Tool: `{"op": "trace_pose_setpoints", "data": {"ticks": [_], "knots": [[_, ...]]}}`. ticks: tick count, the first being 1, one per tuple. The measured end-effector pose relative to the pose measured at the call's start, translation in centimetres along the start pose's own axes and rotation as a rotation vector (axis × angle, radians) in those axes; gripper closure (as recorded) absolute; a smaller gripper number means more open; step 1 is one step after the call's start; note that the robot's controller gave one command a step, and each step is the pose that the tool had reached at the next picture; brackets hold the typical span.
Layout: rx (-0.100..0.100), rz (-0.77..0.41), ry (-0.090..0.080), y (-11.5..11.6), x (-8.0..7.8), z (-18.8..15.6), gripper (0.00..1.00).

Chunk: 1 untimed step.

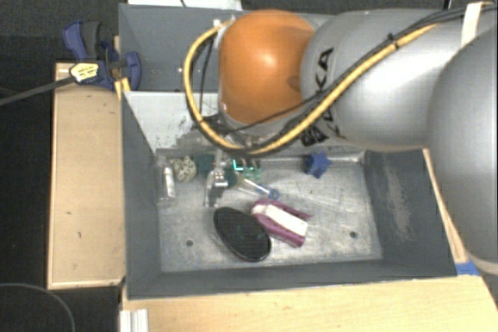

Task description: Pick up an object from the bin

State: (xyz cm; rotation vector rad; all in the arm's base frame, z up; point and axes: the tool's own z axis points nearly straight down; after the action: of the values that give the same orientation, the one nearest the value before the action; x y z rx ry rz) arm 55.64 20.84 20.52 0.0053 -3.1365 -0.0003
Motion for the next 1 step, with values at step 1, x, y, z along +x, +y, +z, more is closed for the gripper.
{"op": "trace_pose_setpoints", "data": {"ticks": [1], "knots": [[-0.004,-0.029,-0.013,-2.22,-0.85,13.46,0.00]]}}
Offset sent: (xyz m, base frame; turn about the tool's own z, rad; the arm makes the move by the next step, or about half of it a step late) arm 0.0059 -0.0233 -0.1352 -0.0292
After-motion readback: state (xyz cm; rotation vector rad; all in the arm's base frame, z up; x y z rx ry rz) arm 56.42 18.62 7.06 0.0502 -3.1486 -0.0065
